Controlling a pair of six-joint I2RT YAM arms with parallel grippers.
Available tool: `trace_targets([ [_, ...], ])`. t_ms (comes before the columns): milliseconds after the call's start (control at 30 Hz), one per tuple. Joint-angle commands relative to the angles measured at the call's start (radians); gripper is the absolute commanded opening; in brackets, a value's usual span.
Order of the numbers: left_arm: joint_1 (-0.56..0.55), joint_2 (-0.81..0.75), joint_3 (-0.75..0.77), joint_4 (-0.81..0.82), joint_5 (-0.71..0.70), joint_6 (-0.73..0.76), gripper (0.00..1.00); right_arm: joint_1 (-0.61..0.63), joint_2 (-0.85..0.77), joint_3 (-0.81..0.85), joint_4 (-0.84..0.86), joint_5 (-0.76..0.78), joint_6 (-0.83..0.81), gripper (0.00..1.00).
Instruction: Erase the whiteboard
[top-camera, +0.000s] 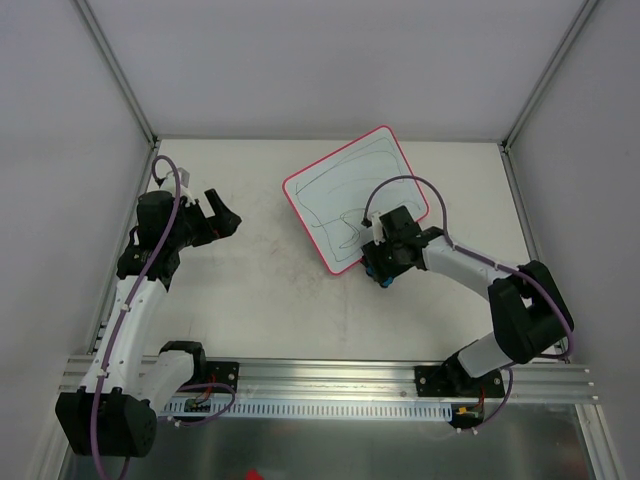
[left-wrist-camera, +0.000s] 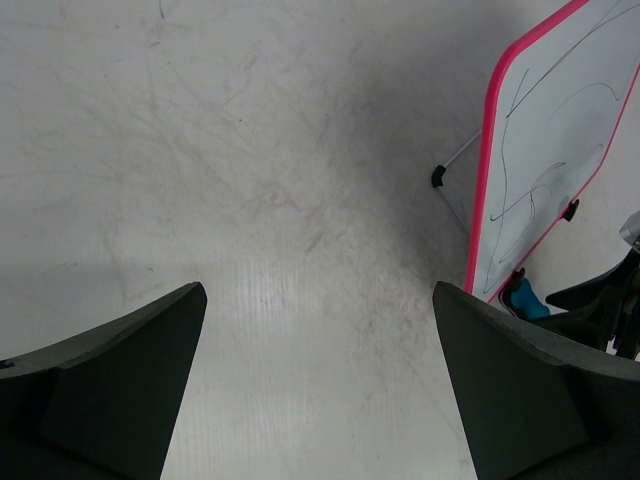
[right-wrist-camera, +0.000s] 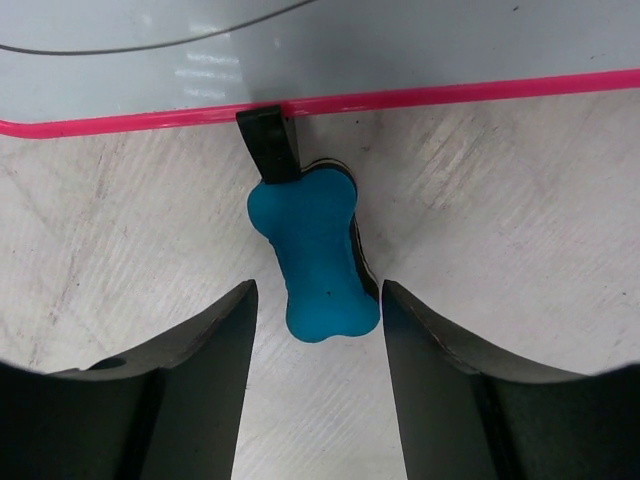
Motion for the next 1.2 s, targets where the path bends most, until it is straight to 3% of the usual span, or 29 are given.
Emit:
trace_targets([
  [0, -0.013, -0.024, 0.017, -0.004, -0.013, 0.025, 0.99, 0.026, 0.005, 0.038, -0.043, 0.039, 0.048, 0.57],
  [267, -0.013, -0.028, 0.017, -0.009, -0.015, 0.028, 0.99, 0.047, 0.028, 0.056, -0.055, 0.07, 0.062, 0.65],
  [500, -0.024, -0.027, 0.026, -0.018, -0.02, 0.037, 0.99, 0.056, 0.047, 0.065, -0.05, 0.103, 0.117, 0.65],
  [667, -0.033, -0.024, 0.032, -0.03, -0.023, 0.042, 0.99, 0.059, 0.038, 0.016, -0.009, 0.116, 0.18, 0.61],
  [867, -0.061, -0.008, 0.048, -0.05, -0.039, 0.058, 0.99, 0.059, -0.005, -0.042, 0.039, 0.134, 0.27, 0.48],
  [1067, -0.104, 0.012, 0.07, -0.07, -0.073, 0.088, 0.99, 0.075, -0.023, -0.079, 0.042, 0.22, 0.376, 0.44],
  [1167, -0.124, 0.027, 0.087, -0.084, -0.09, 0.095, 0.99, 0.076, -0.069, -0.109, 0.04, 0.266, 0.439, 0.36],
])
